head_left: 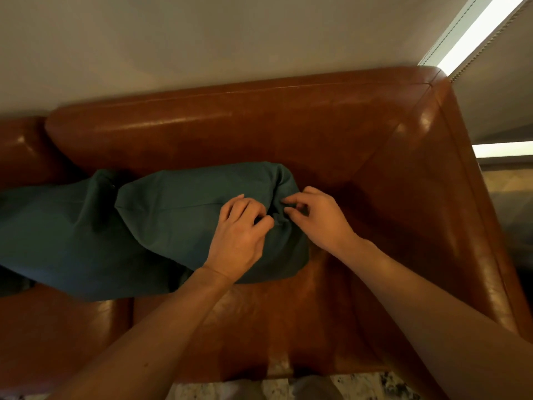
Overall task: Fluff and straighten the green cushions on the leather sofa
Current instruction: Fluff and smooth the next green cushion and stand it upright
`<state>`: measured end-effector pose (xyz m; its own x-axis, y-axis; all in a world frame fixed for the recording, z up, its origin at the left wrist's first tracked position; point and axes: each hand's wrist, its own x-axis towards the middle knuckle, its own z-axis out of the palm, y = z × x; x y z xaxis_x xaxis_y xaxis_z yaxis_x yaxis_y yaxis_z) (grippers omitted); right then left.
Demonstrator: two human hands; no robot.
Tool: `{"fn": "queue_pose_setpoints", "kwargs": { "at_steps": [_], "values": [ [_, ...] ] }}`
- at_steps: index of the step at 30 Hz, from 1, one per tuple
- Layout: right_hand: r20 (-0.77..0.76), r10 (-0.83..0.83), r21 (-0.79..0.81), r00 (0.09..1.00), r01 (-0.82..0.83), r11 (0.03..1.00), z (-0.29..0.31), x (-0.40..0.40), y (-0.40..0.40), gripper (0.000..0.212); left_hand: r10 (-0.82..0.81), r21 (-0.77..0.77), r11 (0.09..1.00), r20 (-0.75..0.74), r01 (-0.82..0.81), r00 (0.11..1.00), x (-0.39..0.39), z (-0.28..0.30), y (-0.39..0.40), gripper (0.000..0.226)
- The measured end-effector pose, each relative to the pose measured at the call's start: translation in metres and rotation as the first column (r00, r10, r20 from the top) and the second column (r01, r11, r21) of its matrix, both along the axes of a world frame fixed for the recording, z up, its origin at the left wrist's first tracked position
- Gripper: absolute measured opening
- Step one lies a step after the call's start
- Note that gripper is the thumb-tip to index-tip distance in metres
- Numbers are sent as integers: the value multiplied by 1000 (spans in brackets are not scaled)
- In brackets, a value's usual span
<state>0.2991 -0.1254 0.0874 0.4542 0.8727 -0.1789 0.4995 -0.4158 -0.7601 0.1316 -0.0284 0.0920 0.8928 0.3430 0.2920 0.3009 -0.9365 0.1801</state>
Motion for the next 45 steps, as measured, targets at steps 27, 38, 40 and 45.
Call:
{"fn": "queue_pose_setpoints", "kwargs": {
  "at_steps": [27, 38, 40, 45],
  "values": [
    [-105, -192, 163, 976, 208, 965, 12, -32, -18, 17, 239, -345, 829, -493, -440, 837, 69, 49, 31, 27],
    [-224, -308, 231, 925, 357, 905, 22, -25, -20, 10, 445, -769, 373, -343, -519, 827, 43, 43, 35, 15],
    [-124, -315, 154, 941, 332, 931, 25, -4, -8, 18, 514, -867, 207, -298, -453, 804, 33, 41, 30, 17],
    [-1, 25, -347, 1000, -24, 937, 28, 19, 29, 57, 544, -921, 111, -258, -373, 799, 27, 39, 22, 24]
  ]
}}
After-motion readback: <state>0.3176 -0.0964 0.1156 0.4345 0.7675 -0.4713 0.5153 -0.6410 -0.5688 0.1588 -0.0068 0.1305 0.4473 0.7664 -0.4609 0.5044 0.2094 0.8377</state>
